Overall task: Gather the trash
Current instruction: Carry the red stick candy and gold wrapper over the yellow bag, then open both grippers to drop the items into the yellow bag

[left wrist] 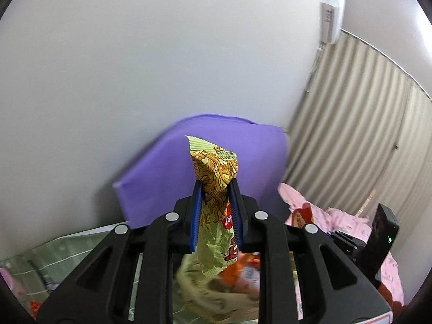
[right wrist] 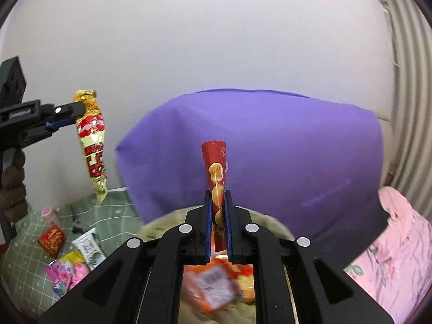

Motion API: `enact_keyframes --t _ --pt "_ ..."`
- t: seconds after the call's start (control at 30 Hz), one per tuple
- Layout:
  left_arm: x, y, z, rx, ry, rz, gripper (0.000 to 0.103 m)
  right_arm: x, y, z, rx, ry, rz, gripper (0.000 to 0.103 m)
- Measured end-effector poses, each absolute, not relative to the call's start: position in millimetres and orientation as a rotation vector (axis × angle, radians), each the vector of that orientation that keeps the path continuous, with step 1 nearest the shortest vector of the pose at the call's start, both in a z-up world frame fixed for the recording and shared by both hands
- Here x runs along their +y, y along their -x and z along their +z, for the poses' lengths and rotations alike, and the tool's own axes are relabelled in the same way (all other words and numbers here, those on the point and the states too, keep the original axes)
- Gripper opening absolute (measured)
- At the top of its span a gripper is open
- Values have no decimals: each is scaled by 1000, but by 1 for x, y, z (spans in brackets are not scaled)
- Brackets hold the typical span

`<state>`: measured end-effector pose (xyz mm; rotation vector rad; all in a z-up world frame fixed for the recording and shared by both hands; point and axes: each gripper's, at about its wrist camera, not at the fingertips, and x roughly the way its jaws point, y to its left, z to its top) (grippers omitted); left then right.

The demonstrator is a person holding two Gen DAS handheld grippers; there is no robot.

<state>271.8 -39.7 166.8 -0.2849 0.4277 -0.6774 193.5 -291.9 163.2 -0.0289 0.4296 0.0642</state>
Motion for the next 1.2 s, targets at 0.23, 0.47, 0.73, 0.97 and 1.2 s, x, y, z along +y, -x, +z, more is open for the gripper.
enact_keyframes --t 0.23,0.47,0.73,0.97,1.2 --pt "-77 -276 150 454 332 -806 19 -328 -190 151 463 -50 41 10" --pt "-130 -296 93 594 335 -839 19 -340 -217 106 595 -94 99 10" --pt "-181 -304 24 790 28 -754 15 -340 -240 58 743 -68 122 10" --pt "-195 -297 18 819 -38 -772 14 -335 -240 55 758 -11 123 10" --pt "-190 -308 26 821 18 -828 15 -336 -234 59 762 0 97 11"
